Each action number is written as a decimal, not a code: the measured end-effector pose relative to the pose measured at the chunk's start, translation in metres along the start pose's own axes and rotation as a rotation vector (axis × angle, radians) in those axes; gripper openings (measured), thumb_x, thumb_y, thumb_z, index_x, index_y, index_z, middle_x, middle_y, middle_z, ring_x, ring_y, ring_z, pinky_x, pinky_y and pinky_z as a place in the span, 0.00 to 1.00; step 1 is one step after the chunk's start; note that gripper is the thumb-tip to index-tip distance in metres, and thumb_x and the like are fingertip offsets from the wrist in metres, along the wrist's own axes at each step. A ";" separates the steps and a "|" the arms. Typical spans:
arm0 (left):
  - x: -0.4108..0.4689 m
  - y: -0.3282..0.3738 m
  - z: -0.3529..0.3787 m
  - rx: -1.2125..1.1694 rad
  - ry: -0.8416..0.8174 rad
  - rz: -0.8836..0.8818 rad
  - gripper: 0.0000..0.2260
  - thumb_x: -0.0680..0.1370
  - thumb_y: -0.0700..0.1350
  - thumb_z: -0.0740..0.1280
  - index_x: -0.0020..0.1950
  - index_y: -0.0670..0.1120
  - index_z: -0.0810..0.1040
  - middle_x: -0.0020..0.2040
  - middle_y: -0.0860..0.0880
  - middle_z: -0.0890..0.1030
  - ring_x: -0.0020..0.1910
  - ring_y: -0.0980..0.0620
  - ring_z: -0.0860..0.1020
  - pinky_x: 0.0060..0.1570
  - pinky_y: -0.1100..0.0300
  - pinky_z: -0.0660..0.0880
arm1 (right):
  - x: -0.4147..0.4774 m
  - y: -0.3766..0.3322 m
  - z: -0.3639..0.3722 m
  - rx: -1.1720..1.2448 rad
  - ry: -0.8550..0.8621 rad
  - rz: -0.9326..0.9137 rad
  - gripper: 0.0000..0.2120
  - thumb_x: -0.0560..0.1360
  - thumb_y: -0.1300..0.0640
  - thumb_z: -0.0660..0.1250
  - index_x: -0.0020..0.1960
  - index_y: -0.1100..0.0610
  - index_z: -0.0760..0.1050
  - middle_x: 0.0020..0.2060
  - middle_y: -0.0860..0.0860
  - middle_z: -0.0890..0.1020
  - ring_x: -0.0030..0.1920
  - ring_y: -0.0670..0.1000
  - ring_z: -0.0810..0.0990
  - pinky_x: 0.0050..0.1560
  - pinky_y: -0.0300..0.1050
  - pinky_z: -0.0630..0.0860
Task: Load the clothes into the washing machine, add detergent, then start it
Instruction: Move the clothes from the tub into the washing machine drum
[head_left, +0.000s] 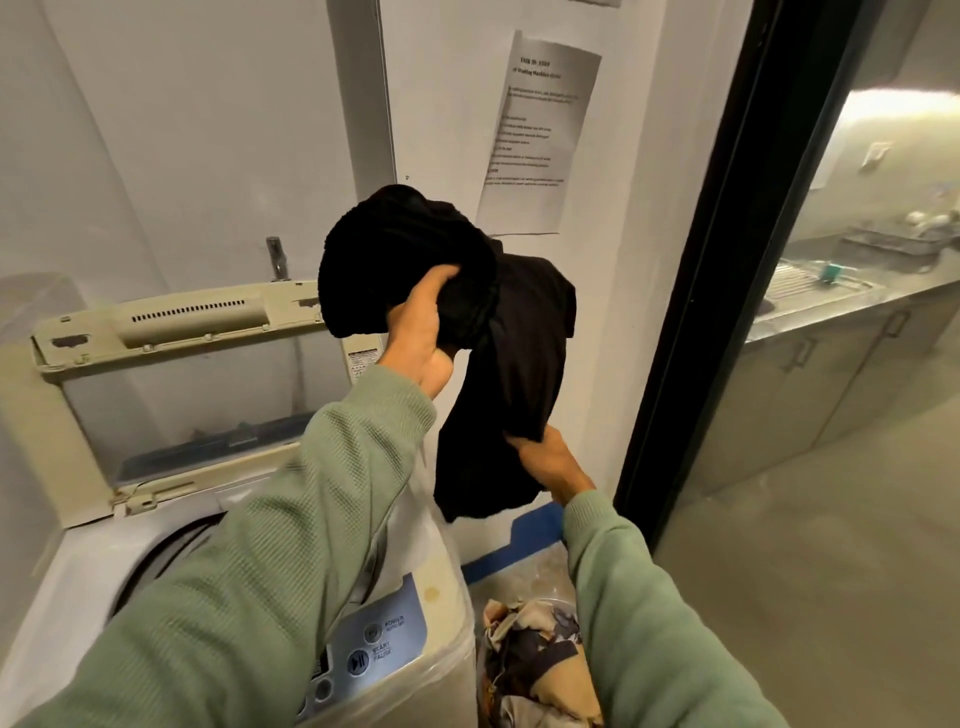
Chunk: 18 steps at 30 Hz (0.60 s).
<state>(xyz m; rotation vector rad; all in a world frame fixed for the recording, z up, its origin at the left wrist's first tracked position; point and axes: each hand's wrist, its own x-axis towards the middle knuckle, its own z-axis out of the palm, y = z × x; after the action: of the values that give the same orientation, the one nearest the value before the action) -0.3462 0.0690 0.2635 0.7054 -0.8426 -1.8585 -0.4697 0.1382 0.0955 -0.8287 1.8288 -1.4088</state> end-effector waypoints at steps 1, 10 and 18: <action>0.000 0.002 -0.002 0.007 0.011 0.017 0.18 0.73 0.41 0.73 0.61 0.39 0.78 0.53 0.41 0.84 0.52 0.44 0.83 0.47 0.53 0.81 | -0.002 -0.002 -0.001 0.094 0.002 0.066 0.16 0.79 0.55 0.65 0.65 0.57 0.72 0.56 0.55 0.80 0.50 0.53 0.79 0.48 0.50 0.78; 0.015 -0.013 -0.066 0.507 0.117 0.260 0.29 0.70 0.39 0.75 0.69 0.46 0.71 0.59 0.48 0.80 0.55 0.50 0.80 0.57 0.56 0.78 | -0.001 -0.093 -0.027 0.774 0.057 0.011 0.12 0.82 0.56 0.54 0.56 0.55 0.76 0.54 0.55 0.81 0.54 0.57 0.79 0.50 0.62 0.79; 0.000 -0.023 -0.069 0.811 -0.168 0.076 0.40 0.65 0.51 0.80 0.71 0.51 0.62 0.61 0.54 0.75 0.60 0.54 0.75 0.59 0.58 0.73 | -0.007 -0.138 0.031 0.438 -0.343 0.075 0.33 0.73 0.30 0.60 0.61 0.56 0.78 0.51 0.58 0.85 0.49 0.57 0.85 0.55 0.54 0.80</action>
<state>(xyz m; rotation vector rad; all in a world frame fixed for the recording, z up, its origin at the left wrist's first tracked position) -0.3054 0.0585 0.2042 0.9858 -1.7440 -1.4862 -0.4286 0.0979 0.2247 -0.7108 1.2214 -1.4426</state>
